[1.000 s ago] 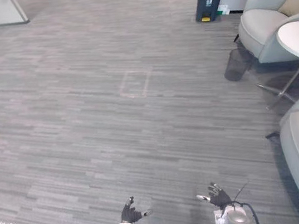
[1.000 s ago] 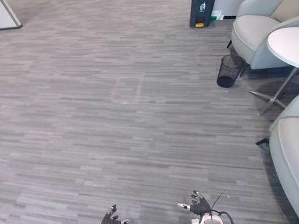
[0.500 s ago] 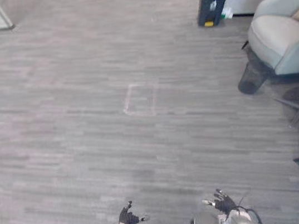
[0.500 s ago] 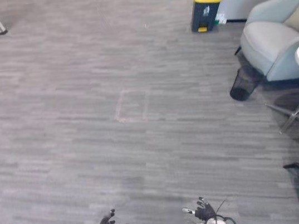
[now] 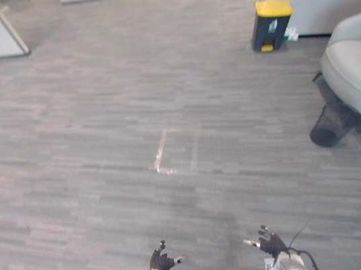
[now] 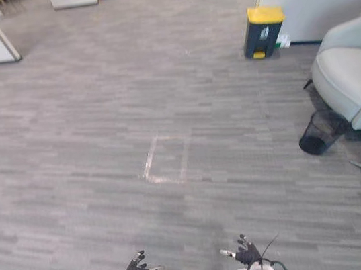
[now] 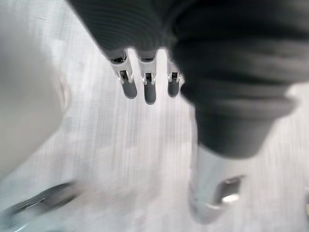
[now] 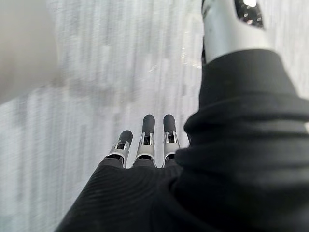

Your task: Organize the slippers on the shoe rack

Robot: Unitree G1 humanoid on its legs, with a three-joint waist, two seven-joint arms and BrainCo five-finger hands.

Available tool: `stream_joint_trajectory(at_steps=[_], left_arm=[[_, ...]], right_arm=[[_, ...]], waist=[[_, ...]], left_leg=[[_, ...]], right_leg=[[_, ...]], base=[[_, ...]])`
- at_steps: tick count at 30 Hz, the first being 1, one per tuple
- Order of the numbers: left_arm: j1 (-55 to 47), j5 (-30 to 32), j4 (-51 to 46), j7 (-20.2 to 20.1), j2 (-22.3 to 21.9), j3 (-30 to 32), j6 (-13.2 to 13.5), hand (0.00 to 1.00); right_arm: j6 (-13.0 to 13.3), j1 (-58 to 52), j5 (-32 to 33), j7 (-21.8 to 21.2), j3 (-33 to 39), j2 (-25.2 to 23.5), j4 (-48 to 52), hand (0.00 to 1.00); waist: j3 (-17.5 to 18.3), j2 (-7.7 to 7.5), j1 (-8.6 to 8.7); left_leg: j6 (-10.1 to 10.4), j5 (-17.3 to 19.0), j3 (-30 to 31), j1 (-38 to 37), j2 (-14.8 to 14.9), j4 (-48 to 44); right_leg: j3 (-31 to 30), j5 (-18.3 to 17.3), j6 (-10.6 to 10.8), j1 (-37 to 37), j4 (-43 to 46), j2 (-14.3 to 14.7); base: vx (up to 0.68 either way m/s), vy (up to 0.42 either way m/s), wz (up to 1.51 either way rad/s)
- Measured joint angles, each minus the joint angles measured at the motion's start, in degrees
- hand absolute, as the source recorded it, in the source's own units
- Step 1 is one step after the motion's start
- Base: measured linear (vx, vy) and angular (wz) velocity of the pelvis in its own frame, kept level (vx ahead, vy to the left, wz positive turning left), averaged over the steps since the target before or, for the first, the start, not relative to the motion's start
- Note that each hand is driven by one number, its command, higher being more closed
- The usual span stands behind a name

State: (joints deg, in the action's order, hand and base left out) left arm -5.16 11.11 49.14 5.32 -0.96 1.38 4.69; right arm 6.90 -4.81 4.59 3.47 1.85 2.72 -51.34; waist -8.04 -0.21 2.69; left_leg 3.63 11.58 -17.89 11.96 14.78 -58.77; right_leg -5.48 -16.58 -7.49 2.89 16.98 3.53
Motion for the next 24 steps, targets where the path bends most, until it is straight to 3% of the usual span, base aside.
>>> stream_joint_trajectory(at_steps=[2,4,5,6,7,8,10,11,12,13,14,15,16,18,20,21,22,23,24], left_arm=[[0.1,0.0,0.0,0.1,0.2,-0.1,0.0,0.0],[0.5,0.0,0.3,0.1,0.2,-1.2,0.0,0.0],[0.8,0.0,0.7,0.1,0.2,-1.9,0.0,0.0],[1.4,0.0,1.4,0.1,0.3,-3.6,0.0,0.0],[1.4,0.0,1.5,0.1,0.3,-3.7,0.1,0.0],[3.8,0.0,3.9,0.2,1.8,-5.2,0.0,0.0],[4.5,0.0,4.8,0.1,2.1,-6.0,0.0,0.0],[4.1,0.0,5.7,0.1,2.3,-7.1,-0.1,0.0],[3.6,0.0,5.8,0.0,2.4,-7.8,-0.1,0.0],[3.6,0.0,5.8,0.0,2.6,-7.8,-0.1,0.0],[3.9,0.0,6.6,0.0,3.0,-8.2,-0.3,0.0],[4.7,0.0,7.9,0.1,3.5,-9.1,-0.4,0.0],[5.2,0.0,8.0,0.1,3.9,-9.7,-0.4,0.0],[6.3,0.0,8.1,0.3,4.5,-9.7,-0.3,0.0],[7.4,0.0,8.1,0.5,5.0,-9.7,-0.3,0.0],[7.7,0.0,8.0,0.5,4.9,-9.7,-0.3,0.0],[7.6,0.0,8.4,0.5,4.9,-9.8,-0.3,0.0],[7.5,0.0,9.0,0.5,3.9,-9.9,-0.3,0.0],[7.3,0.1,9.0,0.3,3.8,-10.3,-0.3,0.0]], right_arm=[[-0.1,0.6,0.0,0.0,0.2,0.1,-1.4,0.0],[-0.5,1.0,-0.1,0.0,0.4,0.4,-3.5,0.0],[-0.7,1.3,-0.1,0.0,0.5,0.7,-4.3,0.0],[-0.8,1.3,-0.2,0.0,0.8,1.5,-4.7,0.0],[-0.8,1.1,-0.2,0.0,0.8,1.7,-4.7,0.0],[-0.7,1.4,-0.3,-0.1,0.9,0.6,-5.7,0.0],[-0.7,1.1,-0.4,-0.1,1.3,0.4,-5.9,0.0],[-0.8,0.8,-0.8,-0.1,2.3,0.1,-5.9,0.0],[-0.7,0.8,-1.3,-0.1,2.4,-0.1,-5.9,0.0],[-0.6,0.8,-1.3,-0.1,2.4,-0.2,-5.9,0.0],[-0.4,1.2,-1.3,-0.2,2.4,-0.1,-5.6,0.0],[-0.1,1.9,-1.2,-0.2,2.1,0.8,-5.5,0.0],[0.2,2.1,-1.2,-0.2,1.5,1.5,-4.7,0.0],[0.6,2.1,-1.2,-0.3,1.4,1.4,-3.4,0.0],[1.0,2.6,-1.1,-0.4,1.5,0.8,-3.1,0.0],[1.1,2.7,-1.1,-0.4,1.5,0.6,-3.0,0.0],[0.9,2.5,-1.0,-0.4,1.6,0.5,-3.5,0.0],[0.7,3.0,-1.2,-0.3,2.4,1.0,-3.6,0.0],[0.7,2.9,-1.3,-0.2,2.5,1.0,-3.6,0.0]], waist=[[0.0,-0.1,-0.12],[0.1,-0.02,-0.41],[0.1,0.27,-0.5],[0.6,1.27,-1.26],[0.8,1.51,-1.4],[1.9,-0.91,-0.95],[2.2,-1.29,-0.71],[2.4,-2.08,-0.62],[1.6,-2.18,-0.2],[1.4,-2.14,-0.18],[0.9,-2.12,-0.13],[-0.1,-1.14,0.25],[-0.4,0.25,0.57],[-0.7,0.94,1.12],[-1.0,-0.48,2.16],[-1.2,-1.32,2.66],[-0.9,-2.37,2.86],[-0.7,-1.03,2.71],[-0.4,-0.73,2.72]], left_leg=[[-0.2,1.3,-1.9,2.3,-2.2,10.1],[0.7,-1.1,0.6,4.3,-8.0,33.6],[1.1,-4.2,3.1,4.2,-9.5,42.2],[1.5,-13.0,7.4,4.4,-10.6,49.6],[0.8,-14.7,7.8,4.2,-10.8,49.6],[-2.8,-13.1,7.3,4.5,-13.4,46.4],[-3.9,-9.8,6.3,4.5,-13.9,43.4],[-4.9,-7.4,5.0,1.8,-15.2,43.2],[-5.3,-4.5,4.3,-3.5,-16.2,44.9],[-5.3,-3.8,4.1,-4.8,-16.3,45.2],[-5.7,-2.8,3.4,-8.3,-16.8,46.1],[-6.4,-2.1,3.4,-13.9,-16.5,49.0],[-6.7,-1.9,3.4,-18.0,-15.3,51.9],[-6.7,-1.8,3.4,-20.9,-14.0,54.3],[-6.1,-1.4,4.0,-22.8,-13.5,55.3],[-4.1,0.1,4.5,-24.9,-13.1,56.4],[-1.0,2.2,5.2,-26.8,-13.6,57.1],[-0.7,2.5,5.8,-27.9,-11.9,56.9],[-0.6,2.3,6.0,-27.4,-11.5,55.9]], right_leg=[[-2.3,0.1,1.1,2.2,-2.1,-1.9],[-5.4,-0.5,2.6,6.2,-6.4,-5.0],[-6.0,-0.5,2.9,7.3,-7.6,-5.5],[-7.2,-1.3,5.0,7.8,-7.7,-5.3],[-7.5,-1.7,5.6,8.1,-7.6,-5.3],[-8.0,-1.4,7.7,7.0,-3.6,-8.2],[-9.1,-0.3,9.5,4.9,2.6,-8.6],[-11.1,1.8,11.7,1.9,12.4,-8.4],[-10.8,7.6,17.4,-2.2,25.8,-8.0],[-10.7,7.8,17.8,-3.3,28.8,-8.1],[-9.1,5.4,16.3,-6.6,36.6,-8.0],[-5.2,1.2,11.6,-10.4,40.9,-7.5],[-0.5,-1.8,8.3,-14.1,39.1,-6.1],[3.7,-3.0,7.5,-19.2,32.6,-4.4],[5.4,-1.4,8.1,-22.9,22.0,-4.1],[5.4,3.0,8.3,-23.7,12.3,-4.1],[5.6,12.8,6.5,-23.4,7.4,-4.5],[6.4,11.6,5.8,-22.7,8.1,-3.1],[6.4,10.5,5.4,-23.0,8.9,-2.9]], base=[[0.49,0.115,-0.73],[0.57,0.21,-0.63],[0.6,0.26,-0.68],[0.47,0.215,-0.6],[0.71,0.272,-0.54],[0.71,0.265,-0.13],[0.58,0.232,-0.1],[0.58,0.257,-0.39],[0.69,0.302,-0.43],[0.45,0.191,-0.42],[0.49,0.176,-0.48],[0.56,0.161,-0.52],[0.55,0.125,-0.36],[0.43,0.006,0.11],[0.45,-0.071,0.44],[0.47,-0.116,0.47],[0.58,-0.152,0.24],[0.48,-0.127,-0.01],[0.57,-0.207,-0.13]])
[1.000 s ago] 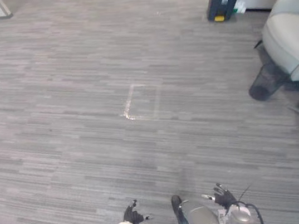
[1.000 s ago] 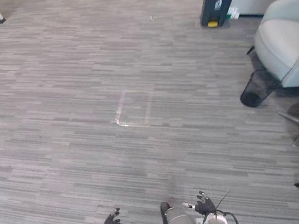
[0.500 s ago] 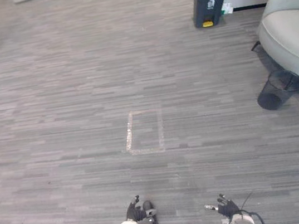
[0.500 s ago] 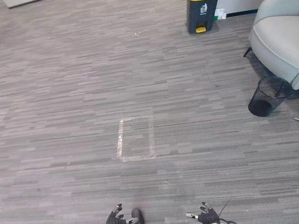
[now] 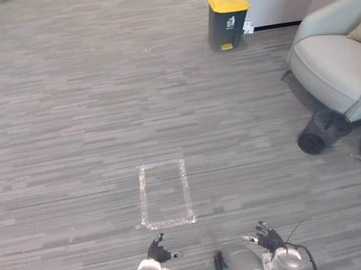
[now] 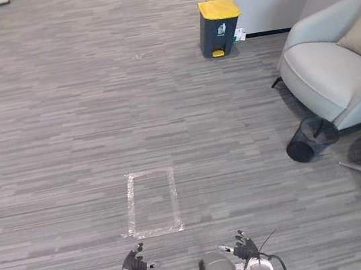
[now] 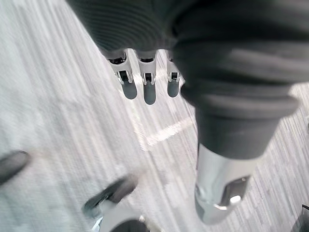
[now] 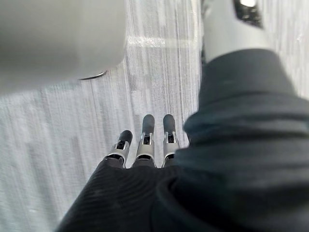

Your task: Organize the slippers on the shoe rack

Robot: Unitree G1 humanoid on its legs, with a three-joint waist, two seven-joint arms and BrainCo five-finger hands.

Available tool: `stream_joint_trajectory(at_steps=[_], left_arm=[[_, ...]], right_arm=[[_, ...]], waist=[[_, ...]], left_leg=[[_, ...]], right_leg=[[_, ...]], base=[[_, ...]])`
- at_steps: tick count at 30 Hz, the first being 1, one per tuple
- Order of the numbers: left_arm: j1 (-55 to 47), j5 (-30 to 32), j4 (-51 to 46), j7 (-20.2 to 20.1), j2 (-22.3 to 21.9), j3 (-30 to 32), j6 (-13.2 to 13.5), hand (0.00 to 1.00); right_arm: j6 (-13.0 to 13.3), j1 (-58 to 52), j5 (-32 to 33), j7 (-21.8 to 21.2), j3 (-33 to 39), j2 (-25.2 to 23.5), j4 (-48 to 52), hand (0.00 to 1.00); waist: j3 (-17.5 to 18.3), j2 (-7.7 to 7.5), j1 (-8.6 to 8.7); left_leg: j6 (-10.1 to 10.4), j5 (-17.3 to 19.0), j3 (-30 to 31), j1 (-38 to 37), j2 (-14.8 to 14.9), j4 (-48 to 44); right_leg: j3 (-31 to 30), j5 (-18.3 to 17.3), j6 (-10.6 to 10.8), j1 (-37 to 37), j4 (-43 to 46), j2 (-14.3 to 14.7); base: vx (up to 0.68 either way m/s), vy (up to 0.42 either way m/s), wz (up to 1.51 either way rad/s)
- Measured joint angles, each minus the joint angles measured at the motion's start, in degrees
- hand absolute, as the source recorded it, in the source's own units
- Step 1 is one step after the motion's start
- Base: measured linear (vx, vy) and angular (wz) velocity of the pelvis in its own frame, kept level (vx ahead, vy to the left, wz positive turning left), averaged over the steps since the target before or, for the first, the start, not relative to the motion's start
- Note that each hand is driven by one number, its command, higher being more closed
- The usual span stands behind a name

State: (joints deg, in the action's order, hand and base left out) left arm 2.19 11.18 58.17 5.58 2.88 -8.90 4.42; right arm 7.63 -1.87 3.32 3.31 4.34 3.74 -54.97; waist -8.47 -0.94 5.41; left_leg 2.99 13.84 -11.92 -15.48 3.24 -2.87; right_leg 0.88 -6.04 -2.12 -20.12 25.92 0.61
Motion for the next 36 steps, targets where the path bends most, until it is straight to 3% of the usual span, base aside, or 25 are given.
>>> stream_joint_trajectory(at_steps=[2,3,4,5,6,8,11,12,13,14,15,16,18,19,20,22,23,24,27,28,30,31,32,34,36], left_arm=[[-0.1,0.1,0.0,-0.3,-0.9,0.4,0.0,0.0],[-0.2,0.0,-0.4,-0.3,-1.6,1.6,-0.1,0.0],[-1.1,0.0,-2.0,-0.3,-2.5,3.3,-0.1,0.0],[-1.4,0.0,-2.8,-0.3,-2.8,3.7,0.0,0.0],[-2.6,0.0,-5.1,-0.3,-3.5,5.0,0.1,0.0],[-4.2,0.0,-6.2,-0.3,-4.0,5.6,0.1,0.0],[-5.8,0.0,-6.8,-0.4,-4.0,6.5,0.0,0.0],[-5.6,0.0,-6.8,-0.4,-3.9,6.5,0.1,0.0],[-5.1,0.0,-6.3,-0.4,-3.8,6.1,0.2,0.0],[-5.0,0.0,-6.2,-0.4,-3.8,5.7,0.2,0.0],[-4.5,0.0,-5.4,-0.4,-3.8,4.3,0.3,0.0],[-4.4,0.0,-4.7,-0.4,-3.8,3.2,0.3,0.0],[-4.2,-0.1,-3.7,-0.5,-3.7,2.6,0.3,0.0],[-2.4,0.0,-2.3,-0.3,-1.9,1.0,0.3,0.0],[-2.3,0.0,-2.3,-0.3,-1.8,0.9,0.3,0.0],[-2.5,0.0,0.2,-0.5,-1.1,-0.3,0.0,0.0],[-2.7,0.0,0.2,-0.5,-1.0,-0.5,0.0,0.0],[-2.4,0.0,0.3,-0.6,-0.8,-1.3,0.0,0.0],[-2.3,0.0,1.0,-0.6,-0.7,-1.3,-0.1,0.0],[-2.5,0.0,1.0,-0.6,-0.3,-1.4,-0.1,0.0],[-2.7,0.0,1.0,-0.6,0.7,-1.7,-0.1,0.0],[-2.5,0.0,1.1,-0.6,1.5,-1.8,-0.1,0.0],[-2.3,0.0,1.4,-0.6,1.4,-1.9,-0.2,0.0],[-2.1,0.0,2.3,-0.9,0.1,-2.3,-0.2,0.0],[-2.2,0.1,2.1,-1.3,-1.6,-1.8,-0.2,0.0]], right_arm=[[0.0,0.0,0.5,0.1,2.5,-0.4,0.4,0.0],[-0.3,-0.3,1.2,0.1,2.7,-0.4,0.9,0.0],[-0.7,-1.4,1.1,0.1,2.0,-0.3,2.2,0.0],[-0.7,-1.7,1.1,0.1,1.7,-0.3,2.6,0.0],[-1.0,-2.4,1.2,0.2,0.5,-0.5,2.7,0.0],[-1.1,-3.1,1.3,0.2,-0.4,-0.6,2.9,0.0],[-1.5,-2.9,1.3,0.2,0.0,-0.9,2.2,0.0],[-1.6,-2.6,1.3,0.2,0.1,-1.0,2.2,0.0],[-1.6,-2.6,1.3,0.2,1.0,-1.3,1.5,0.0],[-1.6,-2.6,1.3,0.2,1.3,-1.3,1.3,0.0],[-1.6,-2.6,1.3,0.2,2.1,-1.1,0.0,0.0],[-1.7,-2.7,1.3,0.3,2.2,-0.7,-0.6,0.0],[-1.7,-2.5,1.1,0.4,2.2,-0.3,-1.6,0.0],[-1.7,-2.7,1.1,0.3,1.9,-1.3,-2.3,0.0],[-1.6,-2.8,1.1,0.2,2.0,-1.4,-2.3,0.0],[-1.6,-3.1,1.1,0.1,2.3,-1.9,-2.6,0.0],[-1.6,-3.0,1.1,0.1,2.3,-1.9,-2.6,0.0],[-1.6,-2.7,1.1,0.0,2.4,-2.0,-2.5,0.0],[-1.6,-1.6,1.1,-0.2,2.2,-0.8,-2.5,0.0],[-1.5,-1.4,1.1,-0.2,2.0,-0.2,-2.5,0.0],[-1.4,-1.3,1.1,-0.1,1.8,-0.4,-2.5,0.0],[-1.4,-1.7,1.2,-0.1,1.5,-1.1,-2.5,0.0],[-1.4,-1.7,1.2,-0.1,1.6,-1.1,-2.7,0.0],[-1.2,-1.4,1.3,0.0,2.2,-0.7,-2.9,0.0],[-0.9,-1.1,1.3,0.0,2.3,-0.3,-2.9,0.0]], waist=[[-0.5,0.93,0.44],[-0.5,1.5,0.8],[-0.7,1.81,0.68],[-0.7,1.81,0.55],[-0.7,1.88,0.07],[-0.5,1.59,-1.18],[-0.1,1.38,-2.75],[0.0,0.99,-2.78],[-0.1,0.26,-2.84],[-0.1,0.18,-2.86],[0.1,0.55,-2.99],[0.4,1.61,-3.22],[1.2,2.08,-3.44],[2.5,-0.51,-2.78],[2.6,-0.69,-2.77],[3.2,-1.93,-2.83],[3.2,-1.91,-2.83],[2.8,-1.28,-2.61],[2.0,0.14,-3.11],[1.8,1.16,-2.97],[1.8,1.24,-2.69],[2.6,-1.15,-2.44],[2.7,-1.39,-2.42],[2.0,0.64,-2.28],[1.2,1.51,-1.9]], left_leg=[[0.1,0.0,0.9,1.2,0.8,-6.6],[0.9,-0.2,1.6,4.6,2.2,-17.5],[4.7,-2.9,1.7,10.2,4.9,-33.0],[5.2,-3.2,1.6,11.9,5.9,-37.7],[5.0,-3.2,0.0,16.2,8.7,-50.4],[4.2,-2.9,-2.9,19.6,10.8,-56.0],[0.8,-0.8,-7.1,24.7,10.4,-48.3],[0.8,-0.4,-7.3,25.8,9.1,-41.9],[0.9,-1.1,-4.5,27.2,4.6,-27.6],[1.0,-1.7,-3.2,27.4,3.6,-24.5],[1.2,-6.3,3.3,27.5,0.5,-12.8],[1.7,-11.5,8.4,27.6,0.1,-6.0],[3.1,-15.3,9.7,28.2,0.1,-8.0],[1.3,-12.2,7.2,28.4,-1.6,-10.6],[1.2,-11.8,7.1,28.3,-1.8,-10.8],[-1.5,-7.8,3.0,25.1,-3.6,-12.4],[-1.7,-7.7,2.9,24.8,-3.8,-12.3],[-3.2,-6.7,0.6,22.5,-3.8,-12.1],[-4.0,-6.2,-3.8,17.5,-2.8,-10.0],[-3.9,-6.2,-5.3,15.0,-1.6,-7.7],[-3.8,-6.2,-6.4,13.6,-1.1,-5.4],[-2.1,-6.0,-6.7,12.9,-2.0,-3.8],[-1.3,-5.9,-6.5,12.6,-2.1,-3.3],[-1.0,-5.9,-6.2,12.4,-0.6,-4.0],[2.0,-4.0,-6.3,14.6,1.9,-13.1]], right_leg=[[0.4,-4.0,-0.9,1.0,2.6,0.1],[0.8,-5.5,-1.2,4.4,1.4,0.3],[1.2,-6.3,-1.7,8.8,-1.2,0.6],[1.3,-6.6,-2.1,10.3,-2.0,0.7],[0.6,-7.5,-3.0,15.4,-4.6,1.6],[-1.0,-9.0,-4.4,19.4,-6.9,2.0],[-6.5,-9.4,-3.7,24.3,-9.8,0.6],[-8.3,-9.6,-3.2,25.4,-10.4,-0.3],[-10.9,-10.2,-1.5,26.9,-11.4,-2.8],[-11.4,-10.4,-1.1,27.1,-11.5,-3.3],[-13.2,-11.3,0.7,27.8,-11.9,-4.4],[-14.8,-12.6,2.9,28.3,-11.9,-4.3],[-16.6,-14.0,4.9,29.2,-11.8,-4.4],[-17.8,-12.8,6.7,27.9,-9.3,-6.8],[-17.9,-12.8,6.7,27.8,-9.0,-6.9],[-21.4,-10.6,7.0,24.7,0.6,-8.2],[-21.7,-10.3,6.9,24.3,1.5,-8.1],[-23.5,-8.8,6.8,21.5,9.3,-7.1],[-20.4,-10.7,6.8,15.9,17.0,-6.1],[-14.8,-12.4,5.9,13.7,15.3,-5.7],[-9.9,-12.5,5.6,11.7,8.8,-5.2],[-5.9,-10.3,5.4,10.8,1.1,-5.4],[-4.4,-10.9,4.7,11.5,-0.4,-5.8],[-4.5,-10.1,3.9,14.0,-4.9,-4.1],[-5.5,-10.1,3.7,16.0,-6.1,-3.4]], base=[[0.46,-0.194,0.08],[0.46,-0.165,0.25],[0.46,-0.165,0.25],[0.45,-0.096,-0.01],[0.35,-0.04,-0.21],[0.45,-0.007,-0.6],[0.36,0.056,-0.85],[0.6,0.195,-1.02],[0.46,0.159,-0.82],[0.65,0.296,-0.97],[0.44,0.276,-0.9],[0.44,0.276,-0.95],[0.34,0.277,-0.78],[0.37,0.304,-0.56],[0.36,0.281,-0.43],[0.33,0.277,-0.55],[0.37,0.329,-0.64],[0.22,0.212,-0.43],[0.21,0.196,-0.88],[0.13,0.067,-0.71],[0.13,-0.035,-0.48],[0.14,-0.102,-0.36],[0.15,-0.138,-0.39],[0.12,-0.149,-0.3],[0.07,-0.123,-0.28]])
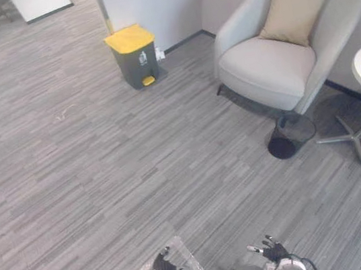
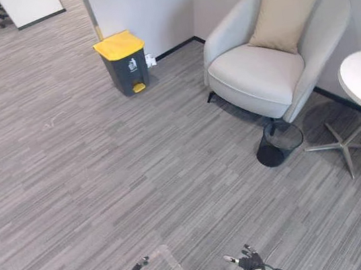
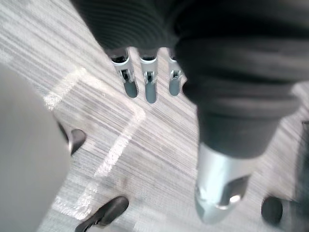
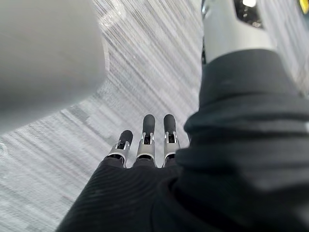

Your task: Organize the slippers on the shoe rack

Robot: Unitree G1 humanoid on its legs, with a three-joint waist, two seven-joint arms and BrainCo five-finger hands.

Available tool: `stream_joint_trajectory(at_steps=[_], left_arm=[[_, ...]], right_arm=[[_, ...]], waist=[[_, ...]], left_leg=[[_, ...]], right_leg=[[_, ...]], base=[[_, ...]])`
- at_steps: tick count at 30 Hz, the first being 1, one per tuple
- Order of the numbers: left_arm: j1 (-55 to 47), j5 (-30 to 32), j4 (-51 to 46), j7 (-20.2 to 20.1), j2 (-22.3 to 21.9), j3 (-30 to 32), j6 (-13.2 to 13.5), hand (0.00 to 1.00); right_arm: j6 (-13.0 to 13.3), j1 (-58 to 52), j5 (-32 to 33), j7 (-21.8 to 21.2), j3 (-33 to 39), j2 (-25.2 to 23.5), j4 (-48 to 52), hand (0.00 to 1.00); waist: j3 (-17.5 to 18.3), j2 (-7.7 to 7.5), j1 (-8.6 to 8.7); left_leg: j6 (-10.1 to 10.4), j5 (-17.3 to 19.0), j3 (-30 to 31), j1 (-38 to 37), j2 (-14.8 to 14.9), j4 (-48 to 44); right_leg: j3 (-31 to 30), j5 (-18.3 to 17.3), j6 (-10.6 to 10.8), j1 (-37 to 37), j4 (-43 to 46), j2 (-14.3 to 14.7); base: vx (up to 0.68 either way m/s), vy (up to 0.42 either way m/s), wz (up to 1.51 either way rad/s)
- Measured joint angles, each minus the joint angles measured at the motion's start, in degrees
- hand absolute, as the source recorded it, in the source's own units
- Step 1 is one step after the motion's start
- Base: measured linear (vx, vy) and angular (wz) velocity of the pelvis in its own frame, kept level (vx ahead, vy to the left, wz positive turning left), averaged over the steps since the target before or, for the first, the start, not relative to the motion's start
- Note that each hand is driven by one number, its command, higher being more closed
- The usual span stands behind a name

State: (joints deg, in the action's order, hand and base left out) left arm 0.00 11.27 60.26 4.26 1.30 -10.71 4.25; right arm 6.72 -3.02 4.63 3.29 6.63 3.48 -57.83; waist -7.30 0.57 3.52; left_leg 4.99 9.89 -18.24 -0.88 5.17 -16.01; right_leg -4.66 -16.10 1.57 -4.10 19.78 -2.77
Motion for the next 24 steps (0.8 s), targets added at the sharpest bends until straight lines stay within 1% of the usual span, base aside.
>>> stream_joint_trajectory(at_steps=[1,2,3,4,5,6,7,8,9,10,11,12,13,14,15,16,18,19,20,21,22,24], left_arm=[[0.1,0.0,-0.5,0.0,-0.5,1.0,0.0,0.0],[-0.1,0.0,-2.0,0.0,-1.1,2.5,0.1,0.0],[-0.9,0.0,-2.9,0.0,-2.3,4.1,0.2,0.0],[-0.9,0.0,-3.0,0.1,-2.6,4.9,0.2,0.0],[-1.0,0.0,-2.9,0.0,-2.7,5.2,0.4,0.0],[-0.9,0.0,-2.8,0.0,-2.8,5.2,0.3,0.0],[-0.9,0.0,-2.8,0.0,-2.7,5.2,0.4,0.0],[-0.8,0.0,-2.7,0.0,-2.6,5.1,0.3,0.0],[-0.7,0.0,-2.8,0.0,-2.5,4.9,0.4,0.0],[-0.7,0.0,-2.7,0.1,-2.2,3.9,0.4,0.0],[-0.8,0.0,-2.6,0.1,-2.2,3.8,0.4,0.0],[-0.5,0.0,-2.0,0.1,-2.1,3.0,0.4,0.0],[0.1,0.0,-2.0,0.2,-0.6,1.5,0.4,0.0],[0.1,0.0,-2.0,0.2,-0.3,1.1,0.4,0.0],[0.3,0.0,-2.0,0.2,0.6,0.4,0.4,0.0],[0.4,0.0,-2.0,0.2,1.7,0.0,0.4,0.0],[0.4,0.0,-1.9,0.2,2.9,-0.4,0.3,0.0],[0.7,0.0,-1.9,0.2,3.3,-0.6,0.3,0.0],[0.9,0.0,-1.8,0.1,3.5,-0.6,0.3,0.0],[1.4,0.0,-1.7,0.1,3.5,-0.6,0.3,0.0],[1.4,0.0,-1.8,0.1,3.4,-0.4,0.3,0.0],[1.5,0.0,-2.0,0.1,3.4,-0.4,0.3,0.0]], right_arm=[[-0.1,-0.1,0.0,0.1,0.0,0.0,0.0,0.0],[-0.2,-0.5,0.0,0.1,0.0,0.0,0.5,0.0],[-0.1,-0.9,0.0,0.2,-0.1,0.3,1.0,0.0],[-0.1,-0.9,0.1,0.2,-0.1,0.6,0.9,0.0],[-0.1,-0.9,0.0,0.4,0.0,0.8,0.8,0.0],[-0.1,-0.8,0.1,0.7,0.0,0.8,0.8,0.0],[-0.1,-0.6,0.1,0.7,0.0,0.8,0.7,0.0],[-0.2,-0.2,0.1,0.8,0.0,0.8,0.6,0.0],[-0.3,0.1,0.1,0.8,0.0,0.8,0.2,0.0],[-0.4,0.6,0.0,0.7,-0.1,1.3,-1.3,0.0],[-0.4,0.7,0.0,0.7,-0.2,1.4,-1.5,0.0],[-0.4,1.0,-0.1,0.8,-0.2,1.7,-1.9,0.0],[-0.4,0.6,-0.2,0.6,-0.3,0.8,-1.8,0.0],[-0.4,0.6,-0.2,0.5,-0.3,0.7,-1.9,0.0],[-0.4,0.5,-0.2,0.3,-0.2,0.4,-2.3,0.0],[-0.5,0.8,-0.2,0.2,-0.5,0.1,-2.8,0.0],[-0.5,1.0,-0.2,0.0,-1.4,0.0,-2.7,0.0],[-0.6,1.5,-0.2,0.1,-1.6,0.3,-2.8,0.0],[-0.7,1.8,-0.2,0.1,-2.0,0.5,-2.8,0.0],[-0.7,2.1,-0.2,0.2,-2.5,0.9,-2.5,0.0],[-0.6,1.9,0.0,0.1,-2.4,1.2,-1.5,0.0],[-0.5,2.3,-0.2,0.2,-2.4,1.3,-1.5,0.0]], waist=[[-0.1,-0.08,-0.45],[-0.2,0.15,-0.75],[-0.1,1.13,-1.02],[-0.2,1.5,-1.36],[-0.2,1.47,-1.34],[-0.2,1.21,-1.25],[-0.3,0.98,-1.26],[-0.6,0.5,-1.3],[-0.8,0.05,-1.37],[-0.7,0.6,-1.5],[-0.6,0.92,-1.51],[-0.2,1.41,-1.71],[0.2,-0.05,-1.16],[0.4,-0.35,-1.16],[0.5,-0.5,-1.26],[0.8,-0.94,-2.09],[0.9,-1.1,-2.56],[0.8,-1.23,-2.54],[0.6,-0.91,-2.52],[0.0,-0.44,-2.55],[-0.4,0.03,-2.72],[-0.9,-0.21,-2.59]], left_leg=[[0.1,0.1,0.0,2.0,1.2,-6.7],[0.3,0.0,0.1,4.5,3.2,-14.9],[1.2,-0.9,0.1,6.8,5.7,-22.9],[0.7,-1.8,0.2,8.1,6.6,-26.3],[0.1,-0.3,0.8,8.3,6.8,-27.5],[-0.6,2.0,1.8,8.8,5.8,-25.5],[-0.8,3.0,2.4,8.9,5.3,-23.5],[-0.7,4.3,5.0,8.8,3.6,-19.3],[-0.5,4.5,9.1,8.7,1.3,-14.4],[0.0,2.5,18.4,7.1,-1.2,-3.4],[-0.1,1.0,20.0,6.8,-1.1,-1.3],[1.9,0.9,22.1,6.2,-1.6,0.3],[1.5,0.6,21.5,5.6,-2.6,0.5],[1.5,0.6,21.2,5.6,-2.7,0.5],[1.4,0.7,19.7,5.4,-2.8,1.0],[1.1,0.8,16.9,4.7,-2.6,2.1],[0.4,0.5,13.8,4.7,-2.7,3.2],[-0.3,0.4,11.8,4.8,-2.6,3.8],[-0.8,0.3,10.4,4.9,-2.6,3.9],[-2.0,-0.5,8.6,5.1,-2.6,3.9],[-3.4,-1.4,6.1,4.7,-2.5,4.7],[-3.5,-1.3,3.8,1.7,-3.8,7.3]], right_leg=[[-0.8,-0.1,-0.1,0.9,-0.2,0.2],[-2.2,-0.2,-0.4,2.1,-0.3,1.0],[-4.0,-0.5,-0.8,2.8,-0.2,2.3],[-5.8,-0.6,-1.1,3.3,-0.1,2.8],[-7.9,-0.7,-1.2,3.5,-0.3,2.8],[-11.0,-0.7,-1.2,3.7,-1.0,2.7],[-12.7,-0.4,-1.0,3.6,-1.2,2.7],[-15.0,-0.1,-0.6,3.7,-1.4,2.3],[-17.0,0.2,0.0,3.7,-1.9,1.7],[-20.1,0.5,1.7,2.9,-2.2,1.9],[-20.4,0.5,2.0,2.8,-2.3,2.2],[-21.8,0.4,3.2,2.9,-3.1,2.4],[-21.4,3.3,6.1,2.6,-5.9,0.6],[-21.4,3.8,6.4,2.5,-6.4,0.4],[-21.9,5.1,6.8,2.3,-7.5,-0.1],[-23.9,7.3,7.6,1.4,-8.6,-0.2],[-25.4,10.0,8.2,-0.6,-9.5,-0.2],[-24.8,11.6,8.5,-2.6,-9.3,-0.2],[-22.5,12.6,8.3,-4.1,-8.7,0.0],[-16.1,14.2,7.1,-5.4,-8.4,-0.3],[-3.2,12.6,3.4,-7.0,-5.3,-2.2],[7.3,7.3,1.0,-7.8,1.1,-4.1]], base=[[0.11,-0.131,-0.47],[0.16,-0.088,-0.78],[0.15,-0.018,-0.91],[0.15,0.067,-1.1],[0.14,0.114,-1.18],[0.16,0.124,-1.14],[0.18,0.159,-1.11],[0.19,0.207,-1.01],[0.21,0.311,-1.5],[0.14,0.231,-1.26],[0.12,0.237,-1.23],[0.12,0.264,-0.81],[0.12,0.264,-0.72],[0.1,0.263,-0.56],[0.06,0.186,-0.74],[0.07,0.221,-0.99],[0.02,0.147,-1.11],[-0.02,0.107,-0.99],[-0.07,0.097,-0.99],[-0.13,0.023,-1.0],[-0.11,0.005,-0.91],[-0.07,-0.037,-0.68]])
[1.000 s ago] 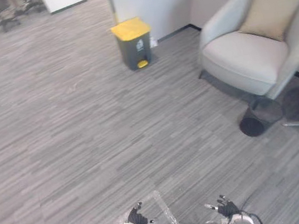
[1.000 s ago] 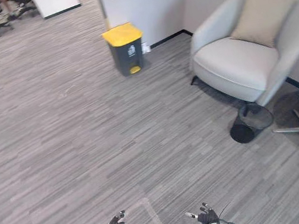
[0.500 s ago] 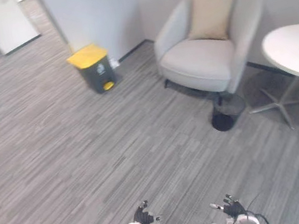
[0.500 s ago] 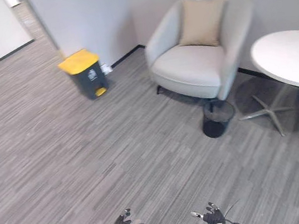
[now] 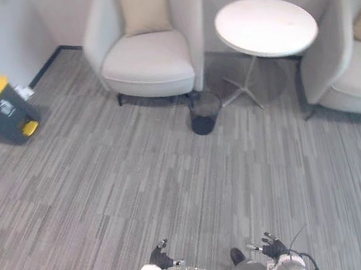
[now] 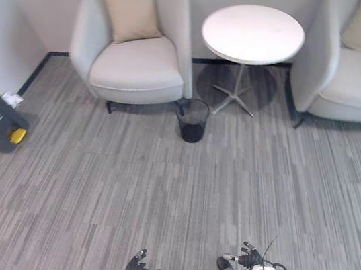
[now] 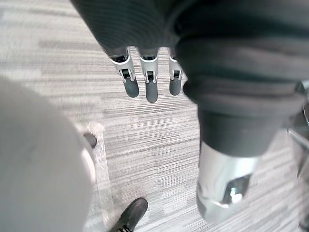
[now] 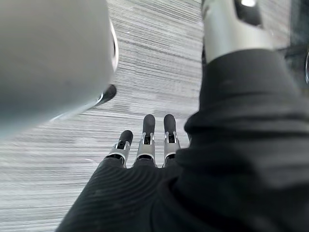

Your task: Organize the slippers on the shoe rack

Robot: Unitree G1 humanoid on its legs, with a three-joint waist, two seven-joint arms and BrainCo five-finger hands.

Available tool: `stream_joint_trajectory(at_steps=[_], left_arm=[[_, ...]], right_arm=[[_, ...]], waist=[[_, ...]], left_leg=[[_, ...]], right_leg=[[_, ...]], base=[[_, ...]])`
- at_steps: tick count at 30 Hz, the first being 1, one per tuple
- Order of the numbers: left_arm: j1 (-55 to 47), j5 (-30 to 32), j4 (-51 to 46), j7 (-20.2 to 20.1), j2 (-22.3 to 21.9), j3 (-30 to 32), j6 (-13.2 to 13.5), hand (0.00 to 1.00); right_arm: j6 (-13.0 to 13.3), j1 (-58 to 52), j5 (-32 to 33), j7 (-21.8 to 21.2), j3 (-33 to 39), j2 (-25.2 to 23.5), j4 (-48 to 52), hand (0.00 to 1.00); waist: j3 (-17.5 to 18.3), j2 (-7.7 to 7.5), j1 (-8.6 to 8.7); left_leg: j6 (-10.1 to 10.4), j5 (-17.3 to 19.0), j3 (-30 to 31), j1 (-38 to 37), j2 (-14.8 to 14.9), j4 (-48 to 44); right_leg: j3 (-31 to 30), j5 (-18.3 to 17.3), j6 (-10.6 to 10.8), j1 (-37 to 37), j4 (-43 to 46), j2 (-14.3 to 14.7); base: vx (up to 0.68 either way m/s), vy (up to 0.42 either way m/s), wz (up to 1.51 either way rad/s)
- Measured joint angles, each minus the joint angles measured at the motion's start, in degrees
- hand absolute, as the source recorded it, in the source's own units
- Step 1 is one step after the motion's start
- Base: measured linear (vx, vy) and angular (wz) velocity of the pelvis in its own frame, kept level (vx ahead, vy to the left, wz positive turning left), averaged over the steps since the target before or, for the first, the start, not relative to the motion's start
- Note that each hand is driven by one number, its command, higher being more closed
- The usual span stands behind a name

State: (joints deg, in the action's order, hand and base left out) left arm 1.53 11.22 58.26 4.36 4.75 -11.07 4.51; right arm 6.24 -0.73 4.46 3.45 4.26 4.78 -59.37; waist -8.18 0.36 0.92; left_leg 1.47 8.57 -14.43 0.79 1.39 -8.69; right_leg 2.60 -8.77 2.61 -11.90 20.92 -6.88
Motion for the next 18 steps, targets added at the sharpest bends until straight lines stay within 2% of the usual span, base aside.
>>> stream_joint_trajectory(at_steps=[1,2,4,5,7,10,13,18], left_arm=[[0.0,0.0,-0.2,0.0,0.0,0.0,0.0,0.0],[0.0,0.0,-0.1,0.0,-0.2,0.2,-0.1,0.0],[-0.6,0.0,-0.2,0.0,-1.5,0.6,-0.1,0.0],[-0.5,0.0,-0.2,0.0,-1.7,0.7,-0.1,0.0],[-1.4,-0.1,-0.1,0.1,-1.5,1.2,-0.2,0.0],[-1.3,-0.7,1.0,0.2,-1.2,1.2,-0.2,0.0],[-1.4,-2.7,1.0,0.2,-1.8,2.3,-0.2,0.0],[-1.3,-5.9,1.1,0.1,-1.4,4.7,0.0,0.0]], right_arm=[[0.1,0.0,0.0,0.0,0.0,0.0,0.0,0.0],[0.3,-0.1,0.0,-0.1,0.0,0.2,-0.1,0.0],[0.4,-0.6,0.0,0.1,0.3,0.7,-0.6,0.0],[0.3,-0.6,0.0,0.1,0.3,0.7,-1.0,0.0],[0.3,-0.6,0.0,0.1,0.3,0.5,-1.4,0.0],[0.2,-2.0,0.2,0.1,2.7,-0.4,-1.4,0.0],[0.2,-2.8,0.5,0.3,4.9,0.1,-1.6,0.0],[0.0,-2.8,0.5,0.4,6.4,0.0,-2.5,0.0]], waist=[[-0.1,-0.24,-0.02],[-0.4,0.28,-0.06],[0.6,2.04,-0.18],[0.7,2.03,-0.29],[1.1,1.5,-0.86],[1.4,-0.17,-1.09],[1.6,0.09,-0.94],[2.2,0.34,-1.1]], left_leg=[[0.0,0.1,-1.0,-1.2,-0.7,0.5],[-0.1,0.2,-0.6,-2.0,-0.7,0.7],[0.3,0.4,0.1,-2.4,0.7,1.7],[0.5,0.5,-0.3,-2.9,1.4,2.1],[1.5,1.2,-1.7,-2.8,2.7,2.5],[2.8,0.7,-1.9,-3.1,3.1,2.7],[2.8,0.0,-1.4,-5.2,2.9,3.2],[3.1,-0.2,0.3,-5.9,3.1,3.6]], right_leg=[[1.9,-0.9,-0.4,0.3,0.3,-0.6],[2.1,-0.4,-0.1,1.6,-2.1,0.0],[1.8,3.4,-0.6,4.6,-8.8,2.6],[1.0,5.2,-0.8,6.2,-12.5,3.7],[-0.1,8.2,-1.0,7.5,-17.4,5.1],[-1.3,12.4,-1.6,10.1,-23.9,6.0],[-1.2,13.5,-2.2,12.4,-26.0,6.3],[-0.9,13.3,-2.3,13.4,-26.4,6.9]], base=[[-0.07,-0.049,-0.57],[-0.06,-0.043,-0.39],[-0.06,-0.027,-0.27],[-0.1,-0.04,-0.42],[-0.08,-0.049,-0.53],[-0.02,-0.054,-0.3],[0.03,-0.029,-0.04],[0.03,-0.039,0.09]])
